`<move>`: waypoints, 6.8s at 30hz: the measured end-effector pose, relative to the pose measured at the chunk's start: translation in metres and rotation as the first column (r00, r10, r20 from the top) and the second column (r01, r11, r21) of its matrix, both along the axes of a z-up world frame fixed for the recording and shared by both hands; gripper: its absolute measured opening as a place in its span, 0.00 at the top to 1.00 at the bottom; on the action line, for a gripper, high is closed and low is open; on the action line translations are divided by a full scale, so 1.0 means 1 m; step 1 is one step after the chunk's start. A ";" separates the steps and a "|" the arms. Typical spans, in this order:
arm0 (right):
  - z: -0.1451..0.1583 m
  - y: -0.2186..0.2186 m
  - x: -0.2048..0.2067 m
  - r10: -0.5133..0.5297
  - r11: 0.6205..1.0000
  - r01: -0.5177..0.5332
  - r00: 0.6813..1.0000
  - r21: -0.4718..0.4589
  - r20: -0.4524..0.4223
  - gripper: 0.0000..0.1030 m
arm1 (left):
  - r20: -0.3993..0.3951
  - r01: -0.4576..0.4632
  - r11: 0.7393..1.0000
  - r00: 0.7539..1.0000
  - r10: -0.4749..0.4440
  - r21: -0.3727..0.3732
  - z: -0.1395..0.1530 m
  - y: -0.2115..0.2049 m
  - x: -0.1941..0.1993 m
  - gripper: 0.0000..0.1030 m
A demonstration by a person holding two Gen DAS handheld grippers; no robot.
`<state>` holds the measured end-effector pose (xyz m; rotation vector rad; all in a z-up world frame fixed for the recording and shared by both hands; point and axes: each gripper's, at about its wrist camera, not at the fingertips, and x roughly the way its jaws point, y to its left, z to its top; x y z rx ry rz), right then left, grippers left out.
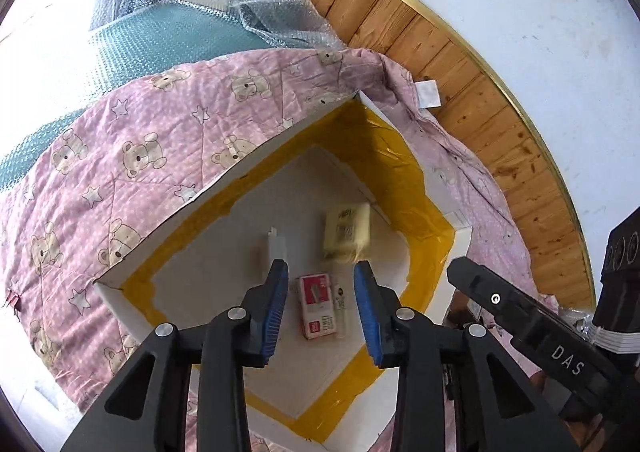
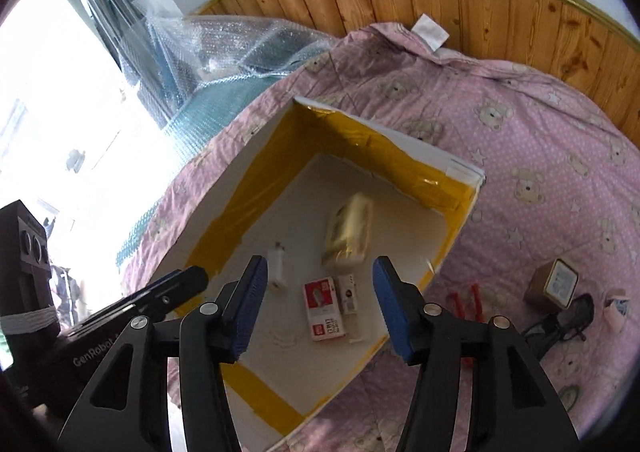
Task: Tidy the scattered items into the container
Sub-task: 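Carry the charger and tissue pack into the box and open both tools, then withdraw both tools from the box toward the remaining items, then grasp the red toy figure with the left tool while the right tool reaches the green tape roll, then close the left tool on the red figure while the right tool grasps the green tape roll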
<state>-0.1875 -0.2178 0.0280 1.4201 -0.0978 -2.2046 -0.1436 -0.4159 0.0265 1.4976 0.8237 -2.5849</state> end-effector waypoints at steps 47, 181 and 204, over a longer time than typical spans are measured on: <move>0.040 0.059 0.082 -0.081 0.989 0.078 0.997 -0.125 -0.017 0.43 | -0.013 0.149 0.989 0.989 -0.149 -0.009 0.036 0.063 0.058 0.64; -0.159 0.338 0.081 -0.596 0.801 0.575 0.746 0.163 0.298 0.79 | 0.310 0.462 0.886 0.848 -0.430 -0.034 -0.127 0.267 -0.075 0.60; -0.152 0.330 0.090 -0.572 0.818 0.558 0.758 0.142 0.312 0.85 | 0.341 0.395 0.919 0.864 -0.370 -0.002 -0.134 0.255 -0.069 0.39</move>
